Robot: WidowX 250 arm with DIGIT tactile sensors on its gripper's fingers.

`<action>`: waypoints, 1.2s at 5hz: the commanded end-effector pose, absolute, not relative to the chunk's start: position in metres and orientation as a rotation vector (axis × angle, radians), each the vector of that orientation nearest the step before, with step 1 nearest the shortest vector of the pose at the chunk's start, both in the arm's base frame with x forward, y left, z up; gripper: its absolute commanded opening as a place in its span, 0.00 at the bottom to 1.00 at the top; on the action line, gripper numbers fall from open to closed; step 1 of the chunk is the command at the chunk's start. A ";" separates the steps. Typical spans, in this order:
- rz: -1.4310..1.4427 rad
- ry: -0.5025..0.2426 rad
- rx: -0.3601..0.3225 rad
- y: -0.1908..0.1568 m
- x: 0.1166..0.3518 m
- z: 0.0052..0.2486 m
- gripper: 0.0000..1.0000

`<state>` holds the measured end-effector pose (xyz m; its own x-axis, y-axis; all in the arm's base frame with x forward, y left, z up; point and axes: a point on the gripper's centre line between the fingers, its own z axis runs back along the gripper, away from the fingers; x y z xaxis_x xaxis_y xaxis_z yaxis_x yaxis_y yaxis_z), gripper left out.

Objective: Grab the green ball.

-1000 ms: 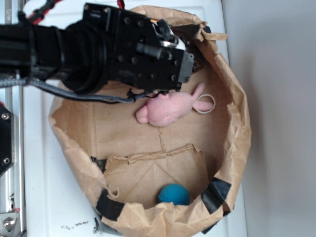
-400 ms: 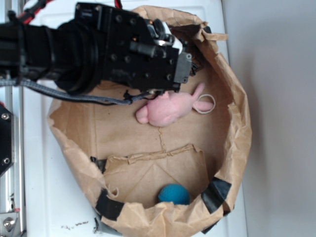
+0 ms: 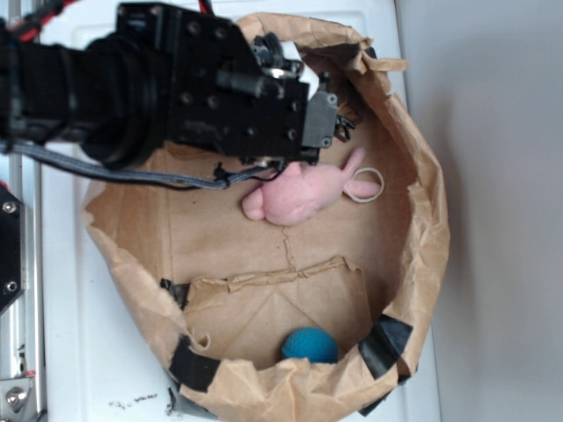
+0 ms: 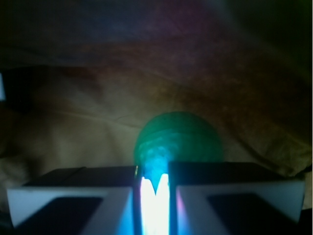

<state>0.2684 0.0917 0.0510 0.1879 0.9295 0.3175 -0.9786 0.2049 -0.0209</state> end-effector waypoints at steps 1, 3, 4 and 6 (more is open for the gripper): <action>1.420 -0.221 0.195 0.116 0.265 0.096 0.84; 1.457 -0.170 0.314 0.120 0.252 0.103 1.00; 1.456 -0.160 0.348 0.123 0.247 0.099 1.00; 1.463 -0.224 0.359 0.120 0.249 0.074 1.00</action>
<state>0.2528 0.1152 0.0622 0.1137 0.9305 0.3482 -0.9883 0.0700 0.1357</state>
